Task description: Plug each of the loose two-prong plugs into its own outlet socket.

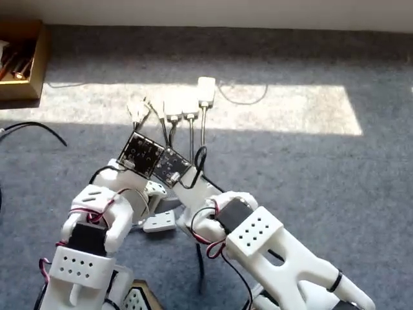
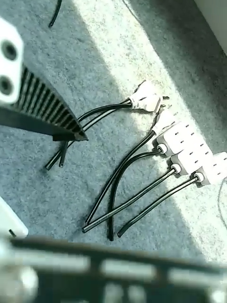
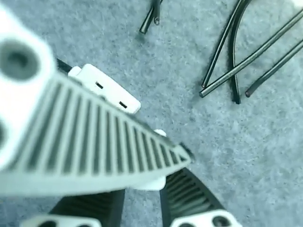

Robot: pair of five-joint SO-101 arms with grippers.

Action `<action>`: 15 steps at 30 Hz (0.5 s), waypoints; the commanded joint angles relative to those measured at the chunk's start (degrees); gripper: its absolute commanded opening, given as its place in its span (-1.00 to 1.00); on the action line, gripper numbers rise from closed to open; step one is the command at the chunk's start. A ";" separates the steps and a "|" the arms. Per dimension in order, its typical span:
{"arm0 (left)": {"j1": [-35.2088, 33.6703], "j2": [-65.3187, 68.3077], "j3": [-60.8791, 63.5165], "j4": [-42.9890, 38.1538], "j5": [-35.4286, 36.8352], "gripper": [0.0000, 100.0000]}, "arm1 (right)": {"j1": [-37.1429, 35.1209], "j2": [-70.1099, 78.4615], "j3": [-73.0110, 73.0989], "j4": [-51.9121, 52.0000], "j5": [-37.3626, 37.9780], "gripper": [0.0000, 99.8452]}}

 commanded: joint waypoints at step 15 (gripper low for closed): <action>-7.52 -0.13 5.76 -6.24 -2.55 -0.16 | 6.55 -1.89 -15.87 14.11 3.87 -0.99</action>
